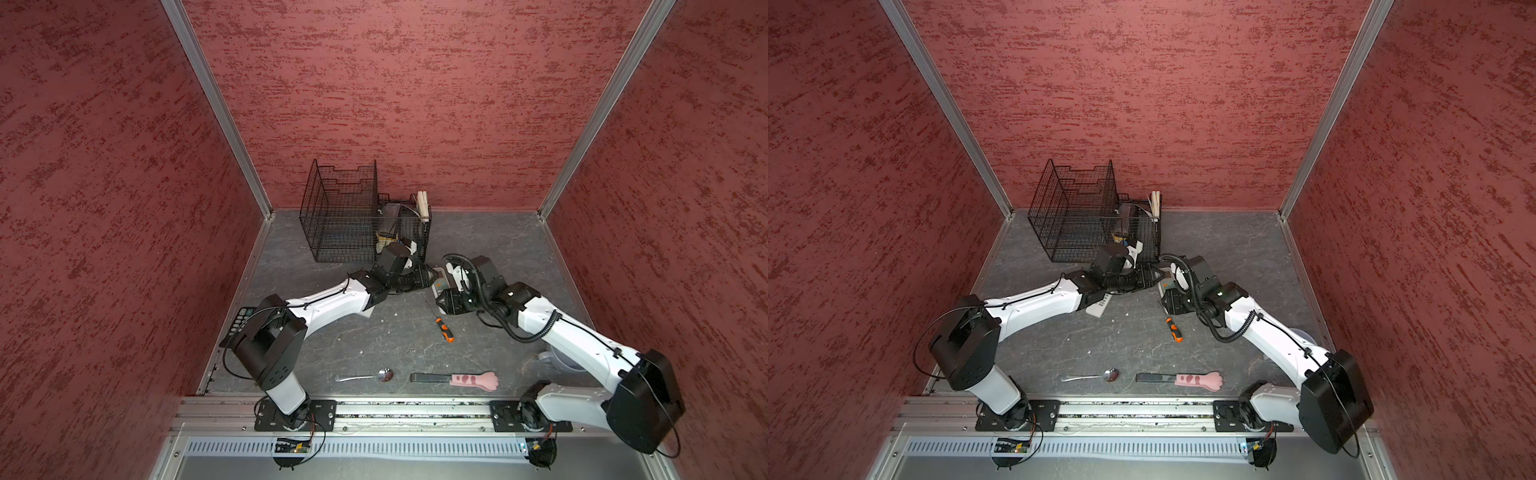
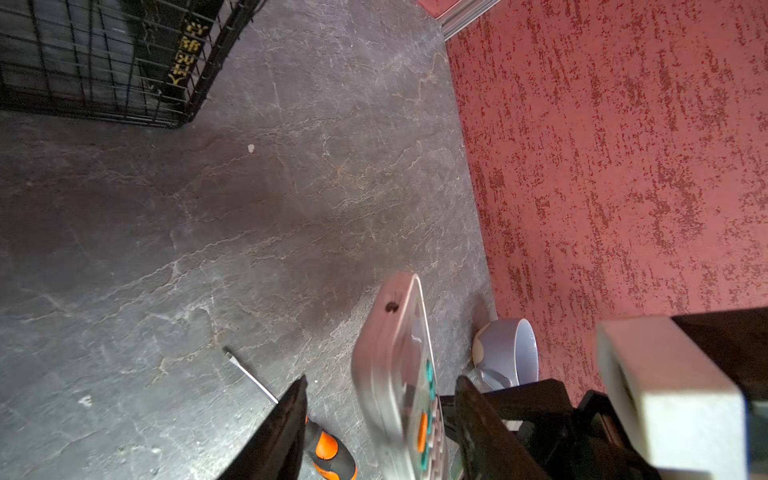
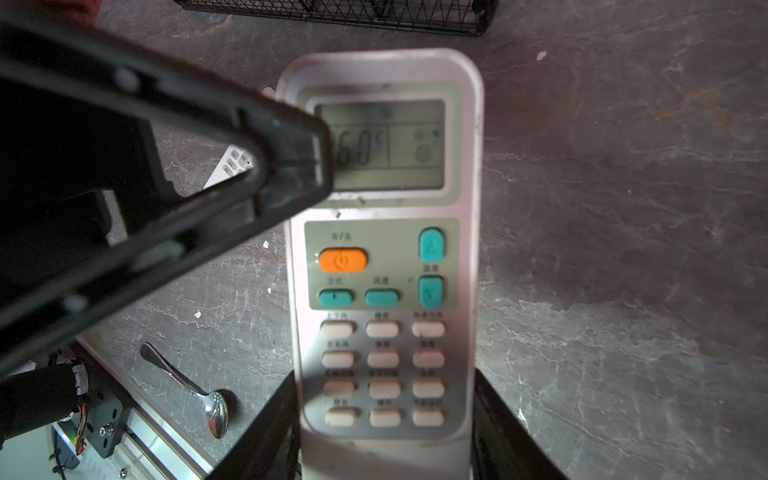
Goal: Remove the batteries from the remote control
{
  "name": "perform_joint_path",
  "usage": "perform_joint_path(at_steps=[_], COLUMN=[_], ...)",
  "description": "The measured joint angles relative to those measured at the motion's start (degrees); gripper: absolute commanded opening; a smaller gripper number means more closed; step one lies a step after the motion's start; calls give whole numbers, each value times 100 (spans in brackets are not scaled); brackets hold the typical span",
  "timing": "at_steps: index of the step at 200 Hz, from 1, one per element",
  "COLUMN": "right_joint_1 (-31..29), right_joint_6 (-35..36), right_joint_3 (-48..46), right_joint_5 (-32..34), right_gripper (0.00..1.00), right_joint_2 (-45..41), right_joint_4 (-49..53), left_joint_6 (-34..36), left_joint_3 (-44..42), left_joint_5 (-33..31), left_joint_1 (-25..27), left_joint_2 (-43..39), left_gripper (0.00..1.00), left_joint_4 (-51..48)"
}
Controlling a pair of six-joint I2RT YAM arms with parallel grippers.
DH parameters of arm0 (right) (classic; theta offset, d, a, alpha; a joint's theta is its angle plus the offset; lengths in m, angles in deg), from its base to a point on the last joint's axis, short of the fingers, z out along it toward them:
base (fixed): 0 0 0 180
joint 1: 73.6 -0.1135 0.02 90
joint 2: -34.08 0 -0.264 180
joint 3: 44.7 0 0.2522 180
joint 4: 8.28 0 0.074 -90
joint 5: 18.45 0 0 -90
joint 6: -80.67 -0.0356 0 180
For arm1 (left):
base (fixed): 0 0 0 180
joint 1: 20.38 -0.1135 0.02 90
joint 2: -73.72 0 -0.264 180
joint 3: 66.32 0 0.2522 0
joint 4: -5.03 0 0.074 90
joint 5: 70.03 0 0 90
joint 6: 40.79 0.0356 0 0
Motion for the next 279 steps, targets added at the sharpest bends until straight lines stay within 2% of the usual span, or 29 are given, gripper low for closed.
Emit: perform_joint_path(at_steps=[51,103,148,156,179,208,219,246,279], right_joint_1=[-103,-125,-118,-118,-116,-116,-118,-131,-133], right_joint_6=[-44,-85,-227,-234,-271,-317,-341,-455,-673], right_joint_3=[20,173,173,173,173,168,136,-90,-291], right_joint_5=[-63,-87,-109,-107,-92,-85,-83,-85,-116], right_gripper=[16,16,17,18,26,49,55,63,66], right_joint_2=[7,50,70,70,70,63,39,-114,-380], right_joint_4=[-94,-192,-330,-345,-365,-466,-531,-796,-1276], left_joint_6=[-98,-205,-321,-332,-341,-365,-382,-426,-422], left_joint_3=[111,214,210,210,210,170,118,-22,-256], left_joint_5=[46,55,321,341,411,490,533,649,673], left_joint_1=[2,-68,-173,-184,-205,-267,-299,-356,-518], left_joint_2=[208,229,260,271,293,293,293,271,190], left_gripper=[46,22,0,0,0,0,0,0,0], left_joint_4=[190,356,623,651,710,839,955,1185,1401])
